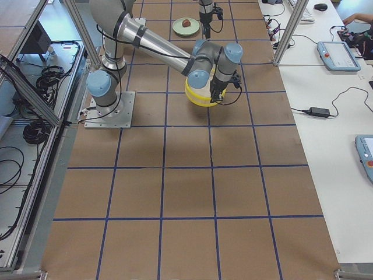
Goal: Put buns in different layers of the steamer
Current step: 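Drop the white bun into the bottom tier while right lifts top tier back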
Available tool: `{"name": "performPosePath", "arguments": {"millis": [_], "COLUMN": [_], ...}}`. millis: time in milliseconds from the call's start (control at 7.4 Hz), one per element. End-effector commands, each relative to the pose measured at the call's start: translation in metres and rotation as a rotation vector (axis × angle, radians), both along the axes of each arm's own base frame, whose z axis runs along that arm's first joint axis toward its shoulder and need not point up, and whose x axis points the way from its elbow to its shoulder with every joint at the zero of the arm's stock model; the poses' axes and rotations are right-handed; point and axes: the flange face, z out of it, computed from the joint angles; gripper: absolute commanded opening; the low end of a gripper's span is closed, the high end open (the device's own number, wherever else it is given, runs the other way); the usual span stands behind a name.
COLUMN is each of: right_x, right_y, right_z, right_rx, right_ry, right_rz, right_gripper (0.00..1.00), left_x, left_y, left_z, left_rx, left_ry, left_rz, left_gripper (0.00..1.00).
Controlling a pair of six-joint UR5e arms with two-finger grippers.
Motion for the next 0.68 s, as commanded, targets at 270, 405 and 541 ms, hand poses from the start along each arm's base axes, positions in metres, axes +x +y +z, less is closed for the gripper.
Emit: {"name": "performPosePath", "arguments": {"millis": [270,405,541], "right_x": [0.158,0.204,0.237], "right_y": [0.009,0.017,0.026], "right_z": [0.034,0.036,0.034], "right_rx": [-0.074,-0.08,-0.088], "right_ry": [0.057,0.044,0.047], "right_rz": [-0.21,-0.266,-0.303], "right_gripper": [0.04,0.04,0.04], "left_x": [0.226,0.26,0.273], "left_y": [0.059,0.083,0.09], "left_z": [-0.011,-0.041,-0.055], "left_rx": [0.277,0.347,0.373], "left_ry": [-0.034,0.011,0.028], "left_rz": [-0.185,-0.201,-0.182], "left_gripper": [1.0,0.99,0.98]}}
